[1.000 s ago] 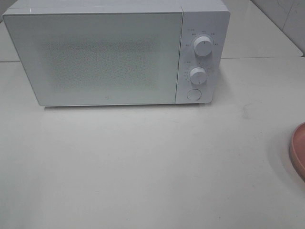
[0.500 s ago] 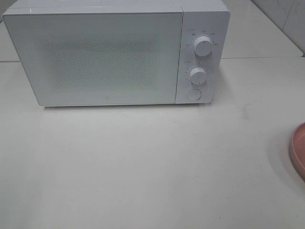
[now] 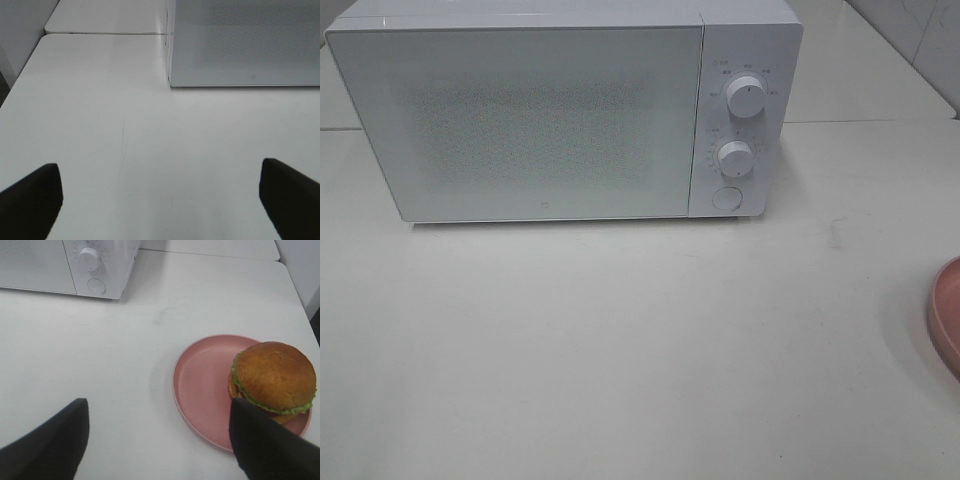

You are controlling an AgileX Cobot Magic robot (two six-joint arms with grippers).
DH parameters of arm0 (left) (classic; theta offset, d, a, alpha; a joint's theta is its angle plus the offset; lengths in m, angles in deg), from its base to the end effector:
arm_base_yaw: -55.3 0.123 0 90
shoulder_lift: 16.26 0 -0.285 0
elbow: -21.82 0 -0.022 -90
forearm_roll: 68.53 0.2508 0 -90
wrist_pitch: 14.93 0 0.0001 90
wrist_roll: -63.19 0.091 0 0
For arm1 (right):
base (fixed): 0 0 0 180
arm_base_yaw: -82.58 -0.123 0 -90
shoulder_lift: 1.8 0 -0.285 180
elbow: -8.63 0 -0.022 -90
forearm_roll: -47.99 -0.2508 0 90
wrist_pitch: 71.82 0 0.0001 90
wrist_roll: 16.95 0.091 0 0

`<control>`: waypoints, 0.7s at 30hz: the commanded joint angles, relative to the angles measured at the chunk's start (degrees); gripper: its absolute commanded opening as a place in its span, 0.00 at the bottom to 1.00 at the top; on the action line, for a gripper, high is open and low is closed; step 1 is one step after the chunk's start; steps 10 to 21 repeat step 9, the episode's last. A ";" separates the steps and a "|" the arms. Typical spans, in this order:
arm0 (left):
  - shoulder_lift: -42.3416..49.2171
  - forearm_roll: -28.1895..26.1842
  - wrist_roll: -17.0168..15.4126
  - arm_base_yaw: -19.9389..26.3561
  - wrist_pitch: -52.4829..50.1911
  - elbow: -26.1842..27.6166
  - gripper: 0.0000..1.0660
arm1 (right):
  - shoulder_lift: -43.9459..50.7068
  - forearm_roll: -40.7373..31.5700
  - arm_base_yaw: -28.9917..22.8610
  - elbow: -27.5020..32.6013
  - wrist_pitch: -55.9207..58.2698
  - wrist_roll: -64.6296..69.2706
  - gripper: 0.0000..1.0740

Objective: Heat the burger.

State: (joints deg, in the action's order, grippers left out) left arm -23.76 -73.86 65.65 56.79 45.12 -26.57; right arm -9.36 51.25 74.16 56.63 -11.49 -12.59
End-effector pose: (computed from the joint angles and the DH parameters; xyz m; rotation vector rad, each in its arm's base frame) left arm -0.0055 -0.0075 0.2794 0.0211 2.0206 -0.0672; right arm -0.0056 -0.0054 0.2808 -0.0688 2.0210 0.0735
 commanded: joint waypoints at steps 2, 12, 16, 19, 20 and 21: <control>1.38 -0.57 0.06 0.17 -0.52 -0.11 0.94 | 1.49 0.00 0.34 0.00 -0.63 0.06 0.69; 1.38 -0.57 0.06 0.17 -0.52 -0.11 0.94 | 1.49 0.00 0.34 0.00 -0.63 0.06 0.69; 1.38 -0.57 0.06 0.17 -0.52 -0.11 0.94 | 1.49 0.00 0.34 0.00 -0.63 0.06 0.69; 1.38 -0.57 0.06 0.17 -0.52 -0.11 0.94 | 1.49 0.00 0.34 0.00 -0.63 0.06 0.69; 1.38 -0.57 0.06 0.17 -0.52 -0.11 0.94 | 1.49 0.00 0.34 0.00 -0.63 0.06 0.69; 1.38 -0.57 0.06 0.17 -0.52 -0.11 0.94 | 1.49 0.00 0.34 0.00 -0.63 0.06 0.69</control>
